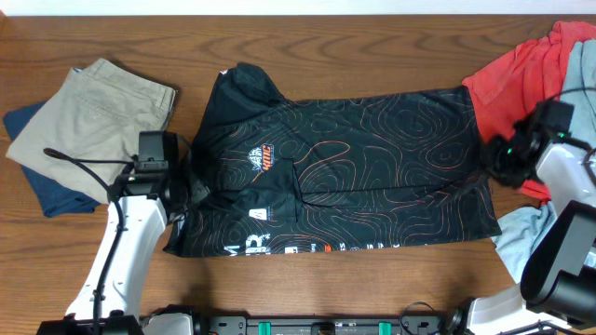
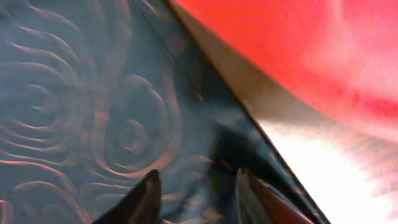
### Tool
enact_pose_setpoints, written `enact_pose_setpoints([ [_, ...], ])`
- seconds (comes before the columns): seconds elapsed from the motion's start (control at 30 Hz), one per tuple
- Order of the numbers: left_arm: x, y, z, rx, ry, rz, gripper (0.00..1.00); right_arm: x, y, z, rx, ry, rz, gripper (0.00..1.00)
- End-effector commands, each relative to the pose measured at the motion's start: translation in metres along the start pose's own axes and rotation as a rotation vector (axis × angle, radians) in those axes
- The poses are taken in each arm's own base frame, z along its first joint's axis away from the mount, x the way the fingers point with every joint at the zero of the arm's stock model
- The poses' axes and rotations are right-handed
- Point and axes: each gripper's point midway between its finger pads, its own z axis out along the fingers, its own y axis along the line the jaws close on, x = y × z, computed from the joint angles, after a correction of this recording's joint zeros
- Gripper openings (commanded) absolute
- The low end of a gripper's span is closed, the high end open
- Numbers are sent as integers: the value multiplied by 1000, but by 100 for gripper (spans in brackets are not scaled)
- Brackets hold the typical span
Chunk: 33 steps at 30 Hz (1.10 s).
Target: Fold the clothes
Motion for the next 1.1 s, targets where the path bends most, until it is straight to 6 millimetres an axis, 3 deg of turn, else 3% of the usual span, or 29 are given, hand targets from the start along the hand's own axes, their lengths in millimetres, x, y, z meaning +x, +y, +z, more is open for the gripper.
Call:
enact_pose_setpoints([
  [0.0,-13,-10,-7,42,-42,15,10,-7,16,-11,-58,-22,-17,40],
  [0.2,-28,-29,-12,124,-96,82,10,-12,18,-12,-66,-41,-35,38],
  [0.3,-34,-33,-18,135,-109,86,9,1,12,-16,-33,10,-52,37],
  [0.43,-28,-31,-17,129,-83,86,10,35,-32,-20,192,129,-12,40],
  [0.57,-21,-27,-16,113,-56,85,10,51,-62,-19,331,160,-19,39],
  [0.97,-12,-21,-15,91,-18,83,10,64,-64,15,257,116,-18,38],
  [1.07,-12,-21,-15,91,-18,83,10,62,-65,18,252,99,-15,33],
])
